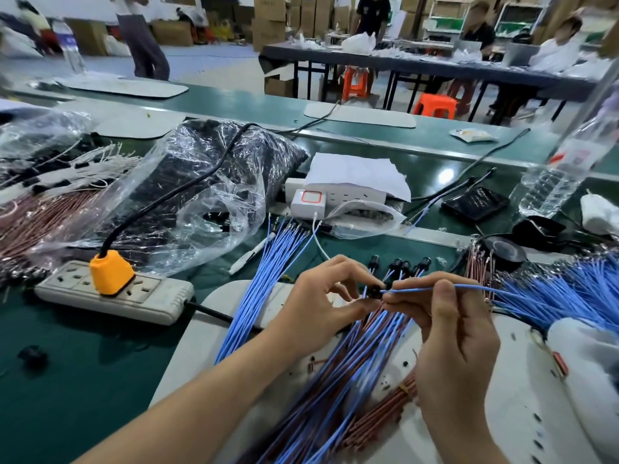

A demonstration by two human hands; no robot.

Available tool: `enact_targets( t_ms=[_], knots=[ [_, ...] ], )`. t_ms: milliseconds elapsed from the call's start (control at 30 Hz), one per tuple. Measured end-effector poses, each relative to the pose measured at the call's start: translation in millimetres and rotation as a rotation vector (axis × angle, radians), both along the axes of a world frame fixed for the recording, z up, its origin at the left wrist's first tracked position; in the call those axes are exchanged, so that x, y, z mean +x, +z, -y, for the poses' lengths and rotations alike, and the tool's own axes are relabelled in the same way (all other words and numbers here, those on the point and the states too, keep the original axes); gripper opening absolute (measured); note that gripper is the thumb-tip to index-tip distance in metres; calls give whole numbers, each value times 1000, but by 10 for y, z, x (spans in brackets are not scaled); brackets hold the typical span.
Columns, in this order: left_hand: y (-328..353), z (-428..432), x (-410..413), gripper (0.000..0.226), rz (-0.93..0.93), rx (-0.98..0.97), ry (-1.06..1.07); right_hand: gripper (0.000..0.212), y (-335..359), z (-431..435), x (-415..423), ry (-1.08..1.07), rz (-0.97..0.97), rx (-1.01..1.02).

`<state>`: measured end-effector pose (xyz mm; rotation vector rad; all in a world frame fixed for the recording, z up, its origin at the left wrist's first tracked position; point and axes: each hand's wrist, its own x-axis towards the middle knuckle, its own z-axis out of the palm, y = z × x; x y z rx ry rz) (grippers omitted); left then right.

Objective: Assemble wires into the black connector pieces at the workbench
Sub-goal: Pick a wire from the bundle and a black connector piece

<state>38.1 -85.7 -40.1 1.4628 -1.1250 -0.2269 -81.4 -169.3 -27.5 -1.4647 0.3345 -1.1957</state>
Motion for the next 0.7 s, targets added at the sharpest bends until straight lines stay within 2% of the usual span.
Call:
enact_targets(
  t_ms=[267, 567, 700],
  knots=[
    [-17, 5, 0, 20, 89, 0, 4, 20, 22, -4, -24, -16, 25, -140],
    [-18, 5, -6, 18, 96, 28, 12, 22, 0, 69, -33, -68, -75, -193],
    [-30, 18, -31, 18, 169, 37, 9, 22, -23, 80, -19, -111, -106, -229]
  ],
)
